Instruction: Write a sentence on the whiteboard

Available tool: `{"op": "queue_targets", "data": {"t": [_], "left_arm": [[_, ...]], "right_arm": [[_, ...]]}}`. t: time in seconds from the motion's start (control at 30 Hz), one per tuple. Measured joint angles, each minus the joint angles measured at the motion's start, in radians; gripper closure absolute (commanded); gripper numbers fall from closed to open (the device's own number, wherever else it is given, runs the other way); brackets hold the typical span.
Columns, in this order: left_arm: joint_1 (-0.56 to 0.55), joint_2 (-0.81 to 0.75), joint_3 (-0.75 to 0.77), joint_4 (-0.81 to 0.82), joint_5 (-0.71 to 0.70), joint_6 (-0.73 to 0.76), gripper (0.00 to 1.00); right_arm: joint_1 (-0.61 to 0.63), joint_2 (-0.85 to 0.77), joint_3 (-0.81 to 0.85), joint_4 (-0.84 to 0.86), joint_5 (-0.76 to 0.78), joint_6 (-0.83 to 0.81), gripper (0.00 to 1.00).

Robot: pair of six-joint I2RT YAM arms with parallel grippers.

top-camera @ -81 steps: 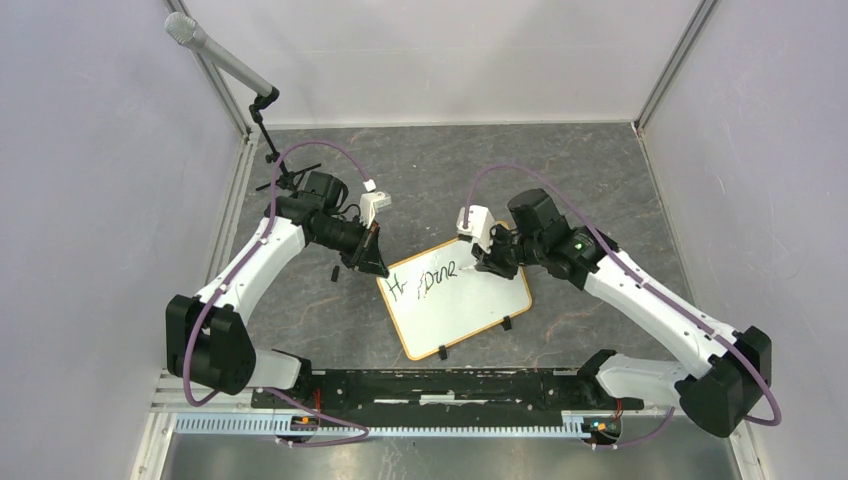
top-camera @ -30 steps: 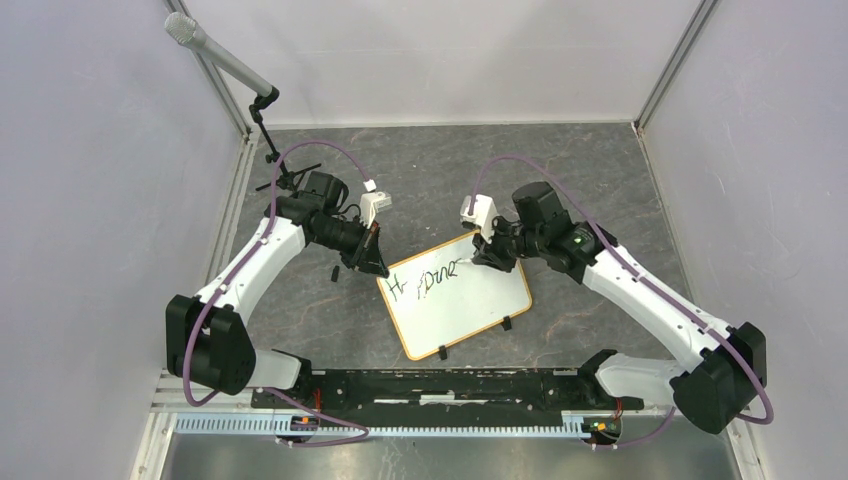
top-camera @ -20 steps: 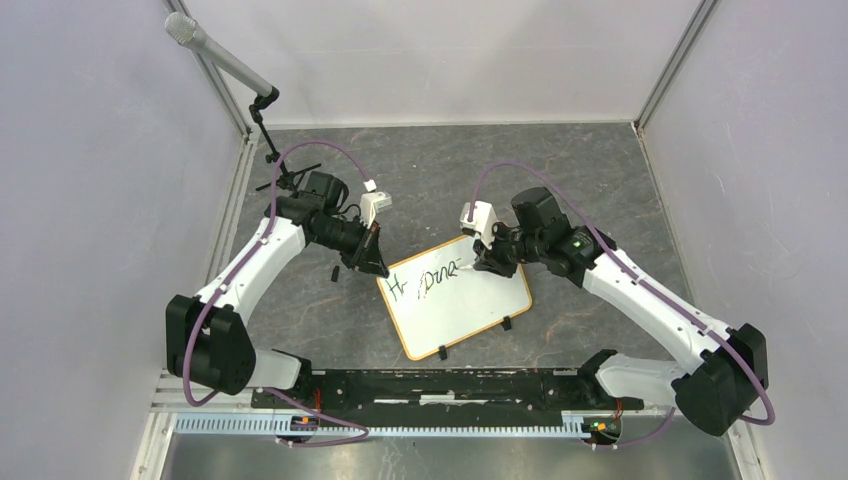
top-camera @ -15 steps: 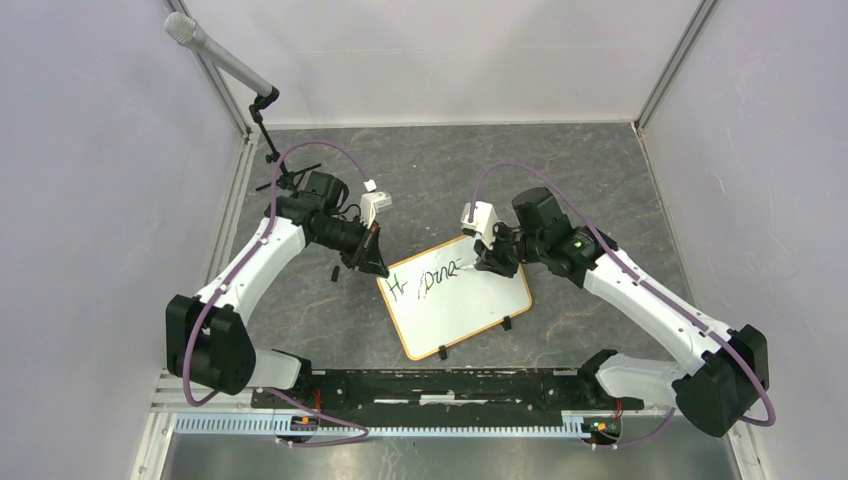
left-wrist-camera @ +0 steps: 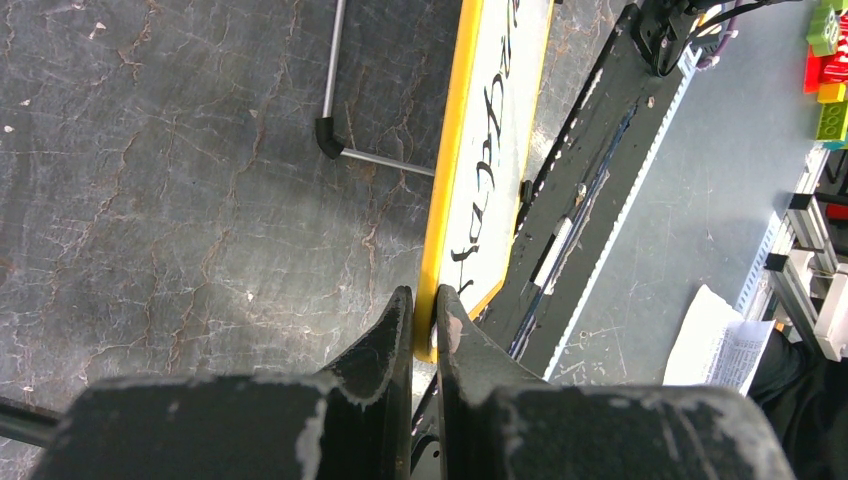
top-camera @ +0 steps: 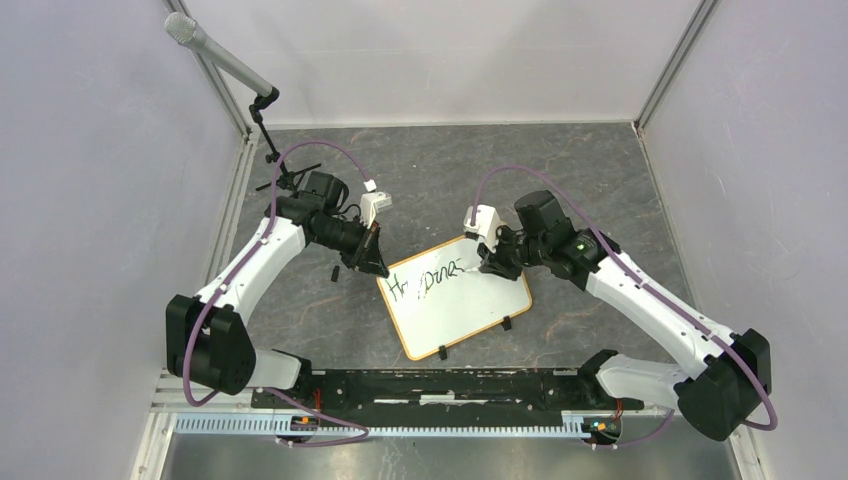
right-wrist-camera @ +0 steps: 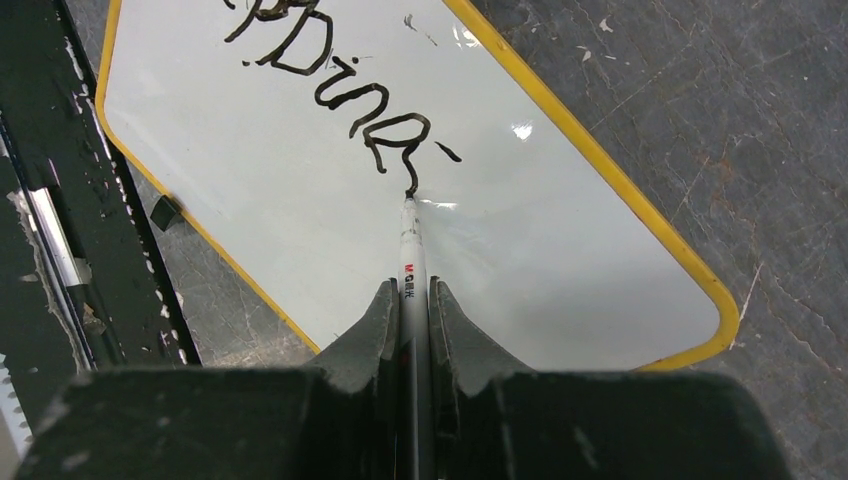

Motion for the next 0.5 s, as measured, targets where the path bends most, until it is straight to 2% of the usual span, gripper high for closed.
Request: {"op": "queue_targets", "data": {"t": [0.5], "left_arm": [[0.0, 0.0, 0.0, 0.0, 0.0, 0.0, 0.98]], "right_arm": [[0.038, 0.034, 0.018, -0.006, -0.03, 0.003, 1.0]]}}
